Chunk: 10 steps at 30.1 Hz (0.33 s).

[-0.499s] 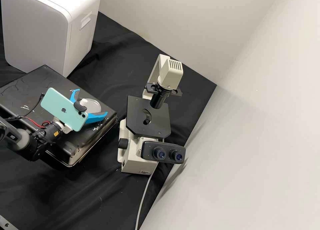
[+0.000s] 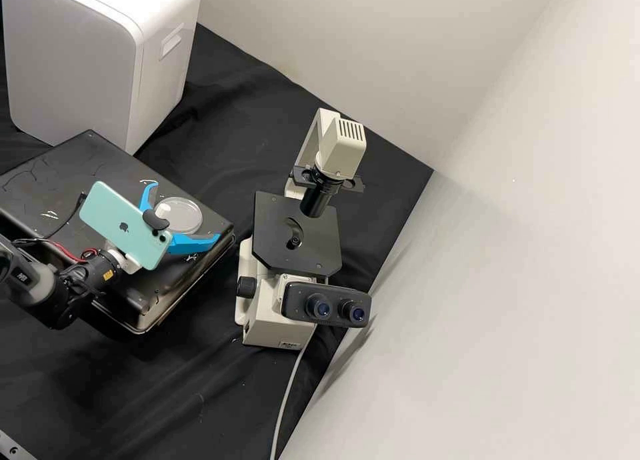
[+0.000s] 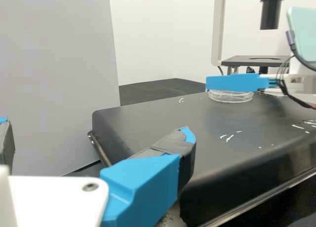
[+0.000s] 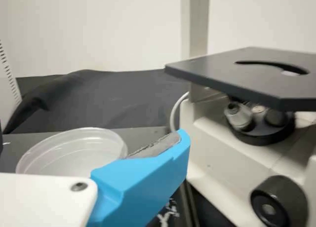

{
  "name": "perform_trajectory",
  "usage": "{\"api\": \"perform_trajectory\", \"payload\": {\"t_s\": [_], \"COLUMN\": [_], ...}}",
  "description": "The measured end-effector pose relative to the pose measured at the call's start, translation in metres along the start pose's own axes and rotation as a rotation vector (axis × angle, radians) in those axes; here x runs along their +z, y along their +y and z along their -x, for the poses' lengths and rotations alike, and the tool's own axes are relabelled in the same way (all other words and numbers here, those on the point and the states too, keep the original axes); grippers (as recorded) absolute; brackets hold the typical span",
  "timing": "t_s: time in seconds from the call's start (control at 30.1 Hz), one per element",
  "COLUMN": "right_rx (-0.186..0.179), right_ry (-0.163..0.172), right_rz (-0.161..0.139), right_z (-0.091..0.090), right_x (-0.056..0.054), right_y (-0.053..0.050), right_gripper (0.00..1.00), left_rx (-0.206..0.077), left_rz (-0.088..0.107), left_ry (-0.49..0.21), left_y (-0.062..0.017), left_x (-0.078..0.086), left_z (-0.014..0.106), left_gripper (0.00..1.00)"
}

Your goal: Place the petri dish on the bench

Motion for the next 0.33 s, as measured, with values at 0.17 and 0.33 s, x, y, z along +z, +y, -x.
{"api": "perform_trajectory", "payload": {"t_s": [0.17, 0.33], "right_rx": [0.026, 0.051], "right_ry": [0.023, 0.006], "right_rz": [-0.01, -0.116], "right_z": [0.006, 0.012], "right_x": [-0.003, 0.002], "right_y": [0.004, 0.011], "right_gripper": [1.0, 1.0], "left_rx": [0.0, 0.0], "left_rz": [0.0, 0.0], "left_ry": [0.0, 0.0], "left_y": [0.0, 0.0], "left_x": [0.0, 0.0], "left_z": [0.0, 0.0], "left_gripper": [1.0, 1.0]}}
